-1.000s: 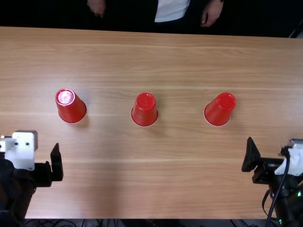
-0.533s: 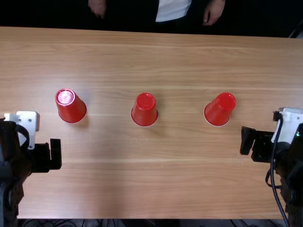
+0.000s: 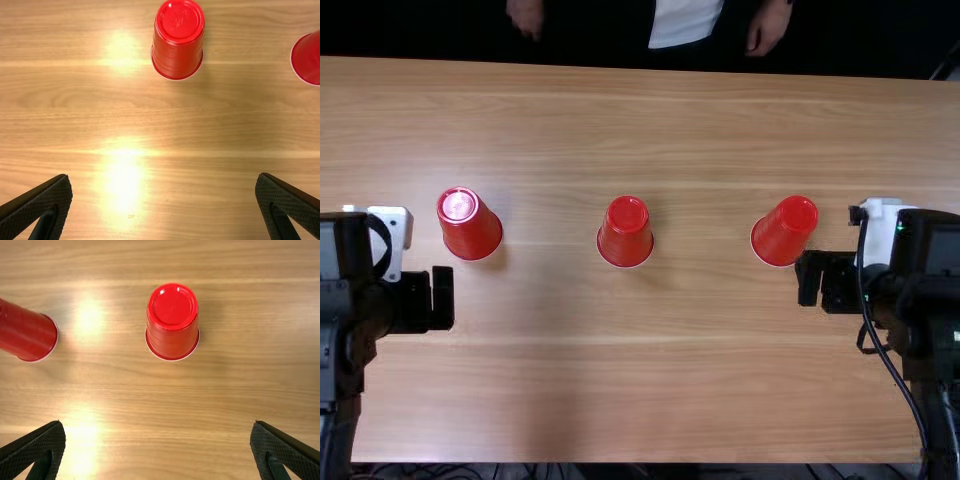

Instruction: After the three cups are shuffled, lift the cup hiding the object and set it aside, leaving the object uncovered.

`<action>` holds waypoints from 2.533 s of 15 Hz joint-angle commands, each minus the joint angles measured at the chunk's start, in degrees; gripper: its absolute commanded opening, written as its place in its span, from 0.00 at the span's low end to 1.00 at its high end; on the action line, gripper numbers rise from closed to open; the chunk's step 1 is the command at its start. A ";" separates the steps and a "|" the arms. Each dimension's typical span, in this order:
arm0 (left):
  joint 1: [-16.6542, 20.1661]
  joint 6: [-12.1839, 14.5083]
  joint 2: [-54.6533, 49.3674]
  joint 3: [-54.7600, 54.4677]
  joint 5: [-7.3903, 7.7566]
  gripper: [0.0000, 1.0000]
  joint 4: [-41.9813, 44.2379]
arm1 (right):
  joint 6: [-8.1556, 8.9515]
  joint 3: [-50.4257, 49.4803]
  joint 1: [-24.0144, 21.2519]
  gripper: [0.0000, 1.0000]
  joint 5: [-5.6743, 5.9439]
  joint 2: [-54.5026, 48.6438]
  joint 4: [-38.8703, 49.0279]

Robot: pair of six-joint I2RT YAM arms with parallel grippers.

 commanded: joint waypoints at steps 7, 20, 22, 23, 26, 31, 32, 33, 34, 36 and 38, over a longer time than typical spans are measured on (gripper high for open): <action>-0.30 -0.10 2.09 1.83 -0.16 1.00 0.91 | 0.08 7.10 0.51 1.00 0.06 14.35 6.80; -1.18 -0.21 4.11 1.83 -0.06 1.00 1.33 | 0.51 12.55 0.68 1.00 0.17 34.91 12.28; -1.18 -0.21 4.11 1.83 -0.06 1.00 1.33 | 0.61 12.46 0.68 1.00 0.38 36.58 12.18; -1.18 -0.21 4.20 1.83 -0.06 1.00 1.33 | 0.61 12.46 0.68 1.00 0.38 37.46 12.18; -1.18 -0.21 4.47 1.83 0.05 1.00 1.33 | 0.61 12.46 0.86 0.96 1.01 39.22 12.28; -1.18 -0.21 4.47 1.74 0.05 1.00 1.33 | 0.40 12.20 0.95 0.31 3.75 39.31 12.18; -1.18 -0.21 4.47 1.74 0.05 1.00 1.33 | 0.51 12.11 0.95 0.25 3.65 39.31 12.07; -1.18 -0.21 4.38 1.74 -0.06 1.00 1.33 | 0.51 11.76 1.21 0.22 3.54 39.22 12.18; -1.09 -0.21 4.38 1.74 -0.06 1.00 1.33 | 0.61 11.67 1.30 0.20 3.33 39.04 12.18; -1.09 -0.21 4.29 1.74 -0.06 1.00 1.23 | 0.72 11.93 1.30 0.19 3.23 38.25 11.97; -1.09 -0.21 4.11 1.74 -0.06 1.00 1.12 | 0.82 12.20 1.21 0.18 3.23 32.63 11.44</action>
